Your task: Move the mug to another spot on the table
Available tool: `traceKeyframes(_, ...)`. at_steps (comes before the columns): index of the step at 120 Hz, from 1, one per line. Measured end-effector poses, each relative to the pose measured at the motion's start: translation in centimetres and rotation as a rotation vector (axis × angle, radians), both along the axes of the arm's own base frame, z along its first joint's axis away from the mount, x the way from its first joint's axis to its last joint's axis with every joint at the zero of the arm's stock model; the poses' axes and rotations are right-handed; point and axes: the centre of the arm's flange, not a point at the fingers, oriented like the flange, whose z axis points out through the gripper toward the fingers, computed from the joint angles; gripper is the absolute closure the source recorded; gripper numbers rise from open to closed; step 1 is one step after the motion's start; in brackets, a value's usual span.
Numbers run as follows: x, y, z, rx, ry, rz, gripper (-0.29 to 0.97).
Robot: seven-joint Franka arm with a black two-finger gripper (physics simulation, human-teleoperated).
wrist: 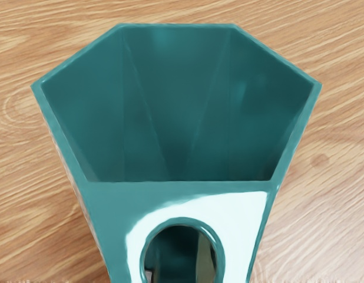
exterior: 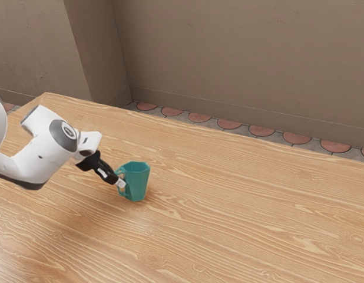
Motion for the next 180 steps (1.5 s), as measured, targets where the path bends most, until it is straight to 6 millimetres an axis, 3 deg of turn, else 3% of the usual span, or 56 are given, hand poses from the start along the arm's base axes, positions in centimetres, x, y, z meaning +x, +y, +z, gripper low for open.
traceKeyframes(35, -0.9, 0.2, -1.2, 0.037, -0.019, -0.05, 0.63)
traceKeyframes(69, -2.8, 0.0, -2.1, 0.036, -0.013, -0.076, 0.36)
traceKeyframes(94, -5.4, -0.2, -1.6, 0.022, -0.021, -0.075, 0.28)
traceKeyframes(138, -6.4, -0.3, -0.8, 0.022, -0.046, -0.088, 0.24)
traceKeyframes(180, -9.5, -0.9, 1.1, 0.024, -0.088, -0.093, 0.23)
